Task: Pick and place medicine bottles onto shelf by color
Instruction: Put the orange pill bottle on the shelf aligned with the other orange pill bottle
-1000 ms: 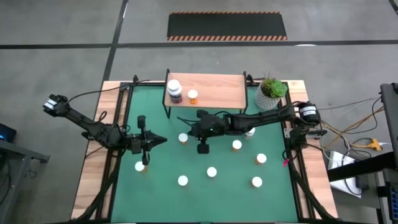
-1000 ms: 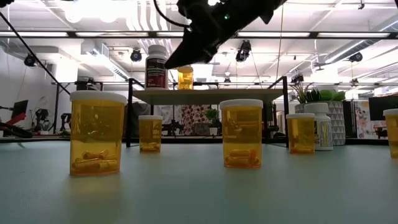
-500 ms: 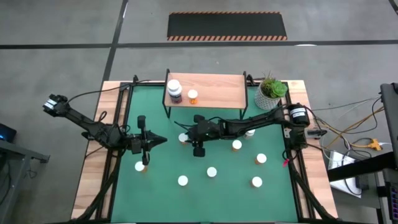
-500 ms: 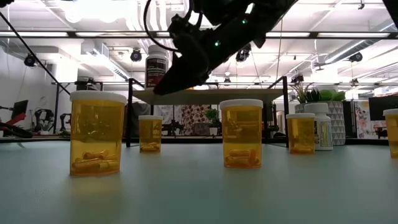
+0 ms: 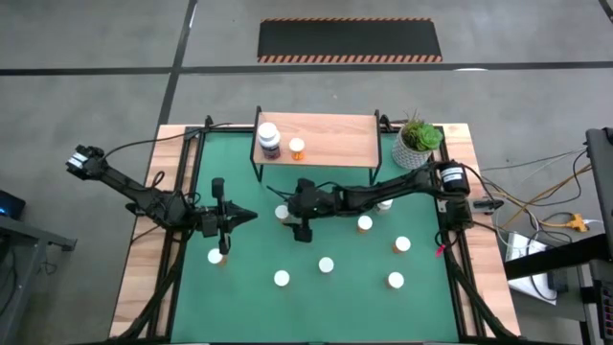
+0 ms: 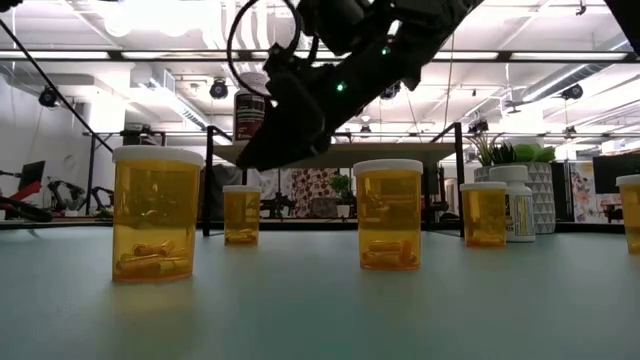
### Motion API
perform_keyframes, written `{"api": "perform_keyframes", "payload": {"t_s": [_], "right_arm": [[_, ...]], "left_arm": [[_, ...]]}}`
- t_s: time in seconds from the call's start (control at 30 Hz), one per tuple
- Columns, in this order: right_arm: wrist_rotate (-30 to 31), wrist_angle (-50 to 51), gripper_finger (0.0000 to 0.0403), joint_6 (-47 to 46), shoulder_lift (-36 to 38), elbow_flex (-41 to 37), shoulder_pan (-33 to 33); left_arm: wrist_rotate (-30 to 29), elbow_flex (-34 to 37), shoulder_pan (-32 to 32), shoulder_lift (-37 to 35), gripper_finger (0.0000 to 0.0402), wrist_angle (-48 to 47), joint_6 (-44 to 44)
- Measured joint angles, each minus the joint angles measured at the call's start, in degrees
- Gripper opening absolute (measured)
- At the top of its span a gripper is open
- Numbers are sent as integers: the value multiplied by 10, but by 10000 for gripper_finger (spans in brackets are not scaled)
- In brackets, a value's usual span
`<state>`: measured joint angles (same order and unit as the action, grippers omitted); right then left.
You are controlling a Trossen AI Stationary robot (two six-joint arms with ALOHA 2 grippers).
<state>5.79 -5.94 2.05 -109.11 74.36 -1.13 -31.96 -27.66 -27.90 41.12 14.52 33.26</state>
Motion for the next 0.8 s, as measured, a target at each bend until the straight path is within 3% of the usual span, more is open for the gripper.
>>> {"api": "perform_keyframes", "payload": {"t_s": [0.2,0.5,0.8], "right_arm": [[34,-9,338,0,-41,8,0],[34,-22,320,0,-61,29,1],[31,-20,237,-1,-60,28,2]], "left_arm": [[0,0,0,0,2,0,0],[0,0,0,0,2,0,0],[0,0,0,0,2,0,0]]}}
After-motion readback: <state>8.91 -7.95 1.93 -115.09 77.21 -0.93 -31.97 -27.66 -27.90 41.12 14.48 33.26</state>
